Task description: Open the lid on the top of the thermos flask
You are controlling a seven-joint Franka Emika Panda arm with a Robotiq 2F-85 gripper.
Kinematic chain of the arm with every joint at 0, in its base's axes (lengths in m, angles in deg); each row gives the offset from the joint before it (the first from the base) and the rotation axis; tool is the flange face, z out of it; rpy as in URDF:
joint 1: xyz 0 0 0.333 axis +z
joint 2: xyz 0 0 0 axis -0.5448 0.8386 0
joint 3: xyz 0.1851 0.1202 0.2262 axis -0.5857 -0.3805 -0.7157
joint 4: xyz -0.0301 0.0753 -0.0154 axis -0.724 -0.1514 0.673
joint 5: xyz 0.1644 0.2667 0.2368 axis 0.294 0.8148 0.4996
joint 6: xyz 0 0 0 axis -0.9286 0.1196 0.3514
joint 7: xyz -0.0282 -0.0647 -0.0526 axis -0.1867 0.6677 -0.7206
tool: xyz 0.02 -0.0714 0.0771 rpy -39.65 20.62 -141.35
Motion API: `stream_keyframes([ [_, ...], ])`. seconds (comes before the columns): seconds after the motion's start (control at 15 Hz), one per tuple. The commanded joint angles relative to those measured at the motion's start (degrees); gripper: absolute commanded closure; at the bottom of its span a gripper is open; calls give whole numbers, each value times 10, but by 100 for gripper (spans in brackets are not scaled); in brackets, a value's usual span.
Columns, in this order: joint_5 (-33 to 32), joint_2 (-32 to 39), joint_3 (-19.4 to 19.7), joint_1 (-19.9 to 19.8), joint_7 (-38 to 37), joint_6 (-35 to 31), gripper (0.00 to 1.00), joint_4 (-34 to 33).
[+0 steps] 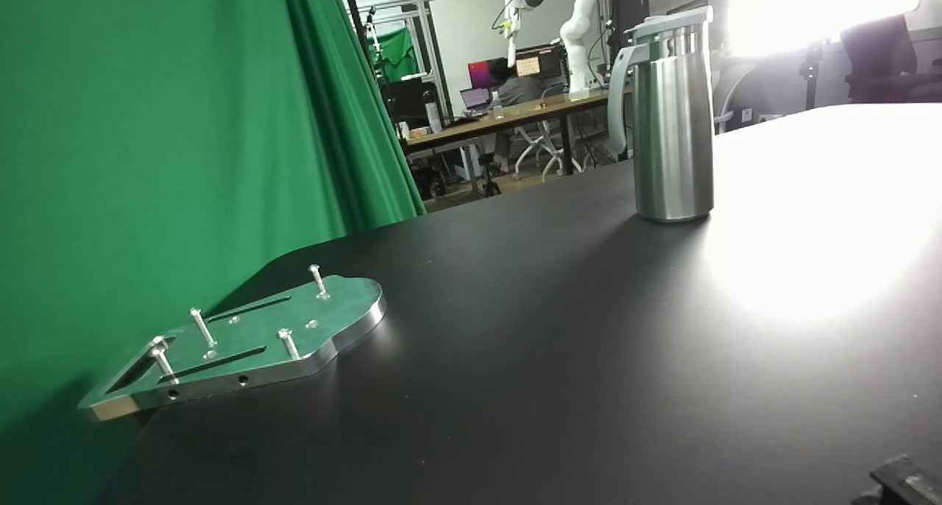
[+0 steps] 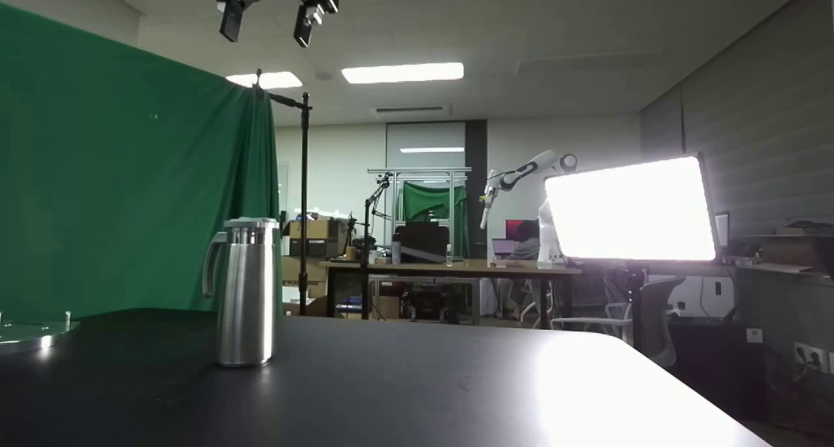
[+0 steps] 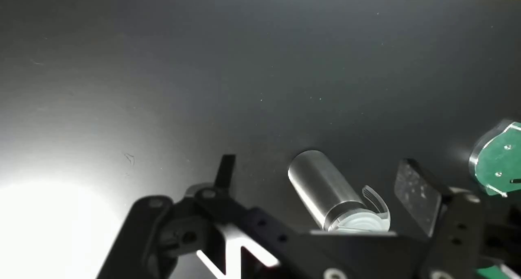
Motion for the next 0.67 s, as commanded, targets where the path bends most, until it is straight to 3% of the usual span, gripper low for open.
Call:
stream_keyframes([
  [0.0,-4,27,-24,-7,-5,-28,0,-6],
  [0.07,-6,39,-32,-4,-9,-42,25,-8],
  [0.2,-10,65,-53,2,-16,-78,32,-10],
  [0.6,-8,152,-116,26,-37,-159,75,-30],
])
